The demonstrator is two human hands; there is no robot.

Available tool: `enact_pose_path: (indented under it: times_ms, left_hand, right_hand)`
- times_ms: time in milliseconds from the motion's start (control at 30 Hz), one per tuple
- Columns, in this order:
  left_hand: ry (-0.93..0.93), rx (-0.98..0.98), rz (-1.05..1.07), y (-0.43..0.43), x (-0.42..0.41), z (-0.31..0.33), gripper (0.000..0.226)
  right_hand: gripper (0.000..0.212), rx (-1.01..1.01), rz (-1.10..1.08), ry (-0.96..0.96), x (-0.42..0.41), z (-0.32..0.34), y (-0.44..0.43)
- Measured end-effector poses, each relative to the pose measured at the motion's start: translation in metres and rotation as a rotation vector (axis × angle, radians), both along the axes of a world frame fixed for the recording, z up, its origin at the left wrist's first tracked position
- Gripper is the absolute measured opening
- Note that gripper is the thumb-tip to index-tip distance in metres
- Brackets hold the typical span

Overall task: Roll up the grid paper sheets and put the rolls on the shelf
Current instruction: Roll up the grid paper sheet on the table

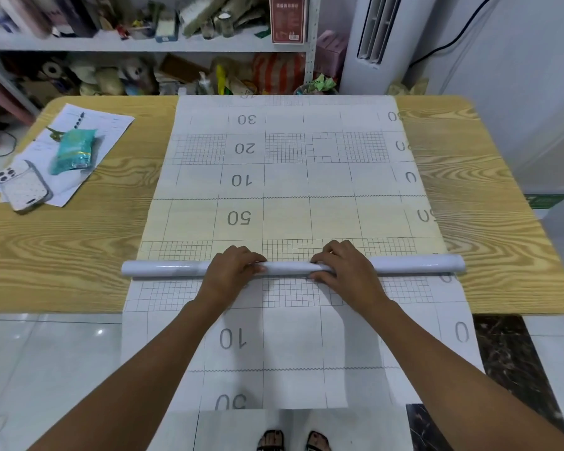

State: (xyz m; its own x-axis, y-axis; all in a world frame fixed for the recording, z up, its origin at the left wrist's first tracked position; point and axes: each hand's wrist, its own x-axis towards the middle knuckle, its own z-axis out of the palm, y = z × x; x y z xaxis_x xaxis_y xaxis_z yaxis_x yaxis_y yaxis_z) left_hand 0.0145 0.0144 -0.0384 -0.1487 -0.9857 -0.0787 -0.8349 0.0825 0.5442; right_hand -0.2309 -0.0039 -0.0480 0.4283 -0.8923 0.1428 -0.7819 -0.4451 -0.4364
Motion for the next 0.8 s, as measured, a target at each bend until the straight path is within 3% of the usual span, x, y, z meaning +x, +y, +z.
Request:
enact_pose_path:
  times_ms: [133,267,400,567,800]
  left_hand:
    - [-0.033,0.028,0.003,-0.001,0.0,0.001,0.031]
    - [-0.104,-0.02,-0.073,-0.001,0.001,0.003,0.06]
    - [-0.096,-0.077,-0.062,0.004,0.001,0.006,0.044]
    - [-0.153,-0.204,-0.084,0.011,0.004,-0.002,0.031]
    - [-0.226,-0.268,-0.1,0.011,0.004,-0.002,0.021]
  right_hand:
    - [0.026,0.04,0.021,0.019,0.0,0.002,-0.004]
    - [0.033,-0.001,0.004,0.044,0.001,0.004,-0.006]
    - [0.047,0.023,0.008,0.006,0.004,0.008,-0.008]
    - [0.029,0.141,-0.093,-0.049,0.003,0.015,-0.005]
    - [0.026,0.021,-0.055,0.042,0.007,0.008,0.002]
